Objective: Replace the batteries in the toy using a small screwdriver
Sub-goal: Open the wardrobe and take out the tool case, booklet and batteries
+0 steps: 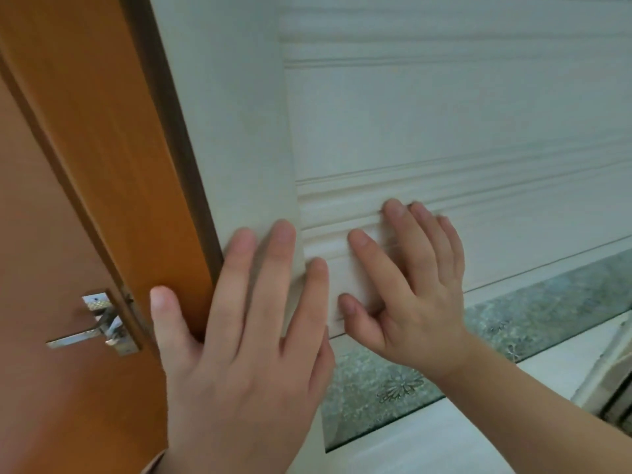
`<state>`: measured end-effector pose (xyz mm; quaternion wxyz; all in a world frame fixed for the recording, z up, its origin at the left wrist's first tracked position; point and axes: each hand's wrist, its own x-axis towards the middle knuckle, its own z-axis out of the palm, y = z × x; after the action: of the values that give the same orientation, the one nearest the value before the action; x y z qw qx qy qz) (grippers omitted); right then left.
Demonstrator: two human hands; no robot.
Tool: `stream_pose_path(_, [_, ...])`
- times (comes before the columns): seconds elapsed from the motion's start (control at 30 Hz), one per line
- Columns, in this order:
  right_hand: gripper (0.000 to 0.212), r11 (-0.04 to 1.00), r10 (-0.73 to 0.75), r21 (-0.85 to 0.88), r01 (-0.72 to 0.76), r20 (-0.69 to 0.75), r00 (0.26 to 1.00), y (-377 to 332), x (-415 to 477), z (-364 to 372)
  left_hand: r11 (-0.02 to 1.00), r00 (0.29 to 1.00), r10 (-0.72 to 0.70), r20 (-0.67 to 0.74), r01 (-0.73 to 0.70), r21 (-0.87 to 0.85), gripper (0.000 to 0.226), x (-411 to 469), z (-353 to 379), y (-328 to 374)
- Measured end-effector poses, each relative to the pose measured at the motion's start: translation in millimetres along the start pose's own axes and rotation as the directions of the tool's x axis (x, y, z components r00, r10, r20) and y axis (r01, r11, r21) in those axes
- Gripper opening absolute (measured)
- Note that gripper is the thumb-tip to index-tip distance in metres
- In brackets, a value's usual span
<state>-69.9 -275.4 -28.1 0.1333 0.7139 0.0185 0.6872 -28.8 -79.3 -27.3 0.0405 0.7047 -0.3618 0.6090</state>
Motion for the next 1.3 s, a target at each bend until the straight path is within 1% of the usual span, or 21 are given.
stream_pose_path(0.33, [0.053, 1.000, 0.010, -0.030, -0.009, 0.039, 0.999, 7.9, -2.4, -1.4, 0.999, 0.991, 0.048, 0.122, -0.050, 0.011, 0.080, 0.6, -7.2, -7.4])
stream_pose_path(0.4, [0.053, 0.999, -0.005, -0.048, 0.008, 0.051, 0.999, 11.8, -2.2, -2.4, 0.999, 0.989, 0.051, 0.137, -0.051, -0.004, 0.080, 4.0, -9.0, -5.0])
stream_pose_path(0.53, [0.054, 0.997, -0.004, -0.071, 0.009, 0.066, 0.998, 17.1, -1.6, -4.4, 0.997, 0.986, 0.050, 0.162, -0.039, -0.071, 0.075, 11.8, -12.7, -0.2])
stream_pose_path(0.7, [0.054, 0.997, -0.020, -0.068, 0.024, 0.066, 0.998, 25.4, -2.9, -6.9, 0.993, 0.979, 0.079, 0.186, -0.060, -0.103, 0.079, 18.0, -14.1, 2.4])
stream_pose_path(0.8, [0.054, 0.997, -0.028, -0.067, 0.032, 0.058, 0.998, 33.2, -4.6, -7.8, 0.988, 0.985, 0.079, 0.155, -0.056, -0.146, 0.074, 21.7, -9.3, 10.1])
stream_pose_path(0.9, [0.056, 0.998, -0.028, -0.063, 0.032, 0.052, 0.998, 43.3, -7.3, -10.6, 0.980, 0.994, 0.065, 0.092, -0.046, -0.193, 0.066, 26.5, 2.3, 20.9])
stream_pose_path(1.0, [0.057, 0.998, -0.025, -0.050, 0.028, 0.047, 0.999, 55.0, -10.7, -12.8, 0.980, 1.000, 0.007, -0.003, -0.008, -0.197, 0.063, 30.9, 16.3, 33.8])
stream_pose_path(1.1, [0.056, 0.999, -0.033, -0.026, 0.034, 0.035, 0.999, 69.4, -15.3, -14.9, 0.984, 0.997, -0.022, -0.075, 0.008, -0.177, 0.063, 38.1, 28.8, 49.3])
stream_pose_path(1.23, [0.055, 0.999, -0.041, 0.000, 0.041, 0.010, 0.999, 89.7, -20.2, -16.9, 0.977, 0.987, -0.047, -0.152, 0.014, -0.212, 0.059, 52.2, 38.4, 69.3])
stream_pose_path(1.3, [0.056, 0.999, -0.049, 0.011, 0.049, 0.015, 0.999, 100.8, -23.1, -18.7, 0.975, 0.985, -0.047, -0.166, 0.009, -0.224, 0.057, 58.2, 41.2, 78.3])
